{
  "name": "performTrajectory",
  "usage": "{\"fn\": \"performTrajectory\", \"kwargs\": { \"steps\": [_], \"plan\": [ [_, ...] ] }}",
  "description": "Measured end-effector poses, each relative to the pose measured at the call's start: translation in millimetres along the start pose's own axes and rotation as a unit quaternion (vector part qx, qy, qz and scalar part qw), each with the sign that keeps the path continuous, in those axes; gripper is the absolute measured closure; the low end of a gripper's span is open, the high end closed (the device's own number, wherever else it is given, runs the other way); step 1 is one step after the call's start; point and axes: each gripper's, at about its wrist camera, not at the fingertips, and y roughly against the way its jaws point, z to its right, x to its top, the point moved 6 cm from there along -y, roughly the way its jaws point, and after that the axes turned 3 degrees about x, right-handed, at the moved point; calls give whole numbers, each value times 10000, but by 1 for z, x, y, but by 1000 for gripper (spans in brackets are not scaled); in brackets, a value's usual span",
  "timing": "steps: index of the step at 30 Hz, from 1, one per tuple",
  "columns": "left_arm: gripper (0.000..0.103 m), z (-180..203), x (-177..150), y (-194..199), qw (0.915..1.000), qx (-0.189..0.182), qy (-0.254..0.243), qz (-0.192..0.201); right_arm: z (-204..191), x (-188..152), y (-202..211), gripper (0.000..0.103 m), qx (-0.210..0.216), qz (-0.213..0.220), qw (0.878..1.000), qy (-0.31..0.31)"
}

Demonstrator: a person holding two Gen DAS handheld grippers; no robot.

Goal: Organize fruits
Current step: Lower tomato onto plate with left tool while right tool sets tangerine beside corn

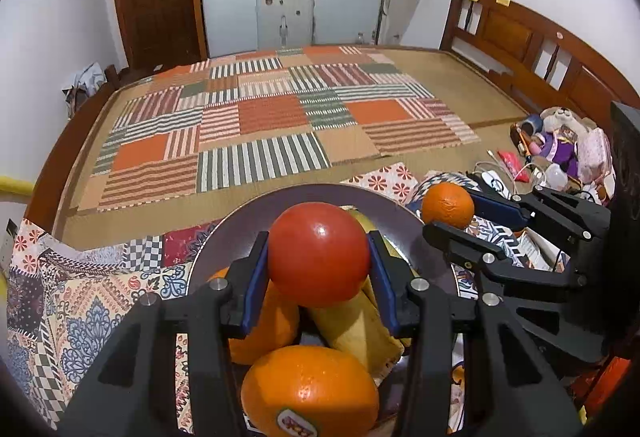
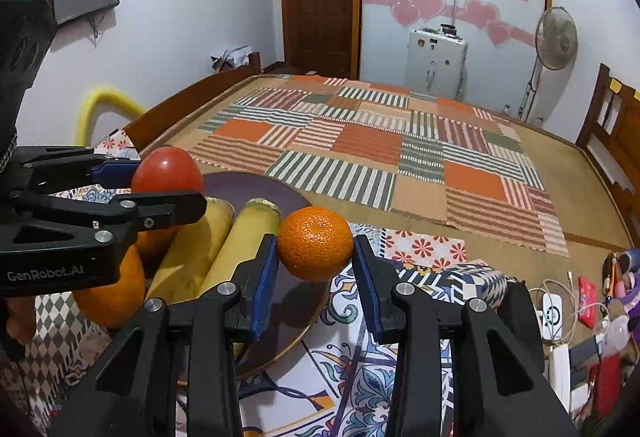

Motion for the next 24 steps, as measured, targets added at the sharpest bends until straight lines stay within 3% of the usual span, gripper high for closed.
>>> {"fn": "performTrajectory", "kwargs": {
  "steps": [24],
  "plan": [
    [53, 18, -1, -9, 9995, -174, -272, -54, -6, -7, -17, 68, 31, -322, 9994, 105]
  ]
}}
